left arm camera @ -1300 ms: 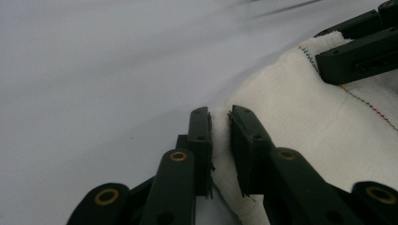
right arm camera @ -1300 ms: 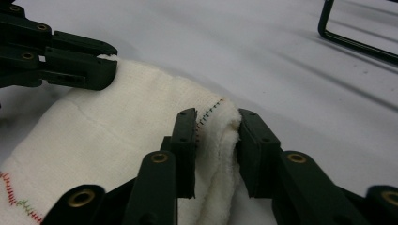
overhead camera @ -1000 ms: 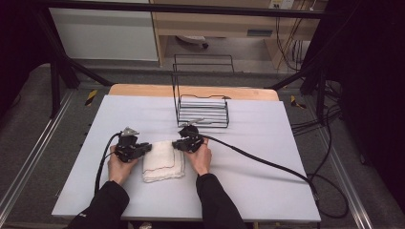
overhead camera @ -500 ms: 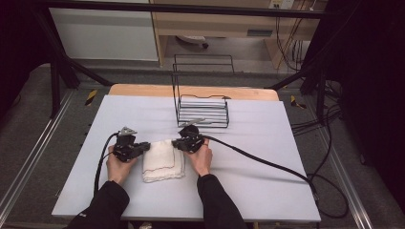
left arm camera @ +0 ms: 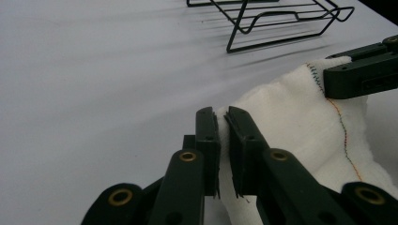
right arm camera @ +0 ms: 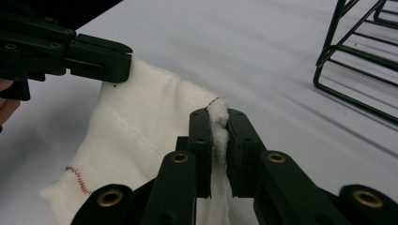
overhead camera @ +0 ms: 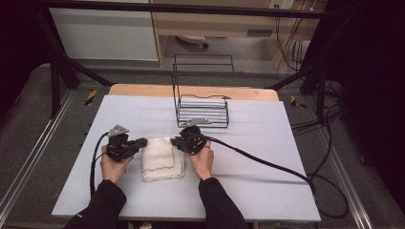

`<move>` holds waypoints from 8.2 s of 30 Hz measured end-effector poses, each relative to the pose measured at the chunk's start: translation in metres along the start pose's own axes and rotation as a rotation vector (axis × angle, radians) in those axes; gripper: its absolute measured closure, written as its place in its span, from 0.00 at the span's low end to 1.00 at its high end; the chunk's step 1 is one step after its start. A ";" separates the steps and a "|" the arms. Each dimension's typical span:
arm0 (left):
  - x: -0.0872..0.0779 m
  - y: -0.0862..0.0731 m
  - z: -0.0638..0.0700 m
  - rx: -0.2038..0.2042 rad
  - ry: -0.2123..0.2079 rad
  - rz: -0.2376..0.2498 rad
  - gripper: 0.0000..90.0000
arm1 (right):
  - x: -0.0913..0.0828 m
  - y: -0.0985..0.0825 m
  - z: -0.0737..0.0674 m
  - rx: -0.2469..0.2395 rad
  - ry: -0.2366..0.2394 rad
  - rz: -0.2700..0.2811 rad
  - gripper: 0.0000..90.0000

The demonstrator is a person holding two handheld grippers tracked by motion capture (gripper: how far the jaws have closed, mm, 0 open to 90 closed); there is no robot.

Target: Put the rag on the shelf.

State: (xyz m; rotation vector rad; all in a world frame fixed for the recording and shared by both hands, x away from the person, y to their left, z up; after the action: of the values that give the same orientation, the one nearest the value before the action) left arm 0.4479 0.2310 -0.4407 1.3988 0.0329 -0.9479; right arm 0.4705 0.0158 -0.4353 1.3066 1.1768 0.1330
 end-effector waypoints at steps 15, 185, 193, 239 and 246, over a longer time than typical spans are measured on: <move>-0.026 0.013 0.015 0.028 -0.022 0.117 0.92 | -0.030 0.011 -0.014 -0.059 -0.017 0.123 0.91; -0.050 0.268 0.131 0.225 -0.064 0.618 0.92 | -0.220 0.181 0.043 -0.184 -0.317 0.720 0.91; -0.051 0.280 0.129 0.220 -0.058 0.625 0.92 | -0.220 0.193 0.047 -0.185 -0.321 0.719 0.91; 0.000 0.304 0.099 0.215 0.002 0.548 0.92 | -0.180 0.221 0.095 -0.131 -0.359 0.633 0.91; 0.008 0.299 0.099 0.218 0.001 0.522 0.92 | -0.177 0.214 0.101 -0.120 -0.356 0.618 0.91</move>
State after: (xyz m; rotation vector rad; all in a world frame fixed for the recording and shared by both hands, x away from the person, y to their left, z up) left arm 0.5757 0.1092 -0.1796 1.5042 -0.4274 -0.5238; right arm 0.5717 -0.0958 -0.1814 1.4778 0.4343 0.3949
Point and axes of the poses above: each handheld gripper's, and its own axes: x roughly forward along the jaws, y roughly out of its top, z roughly to its right, the point moved 4 cm from there along x, roughly forward along the jaws, and after that the axes turned 2 degrees about -x, right-handed, at the moved point
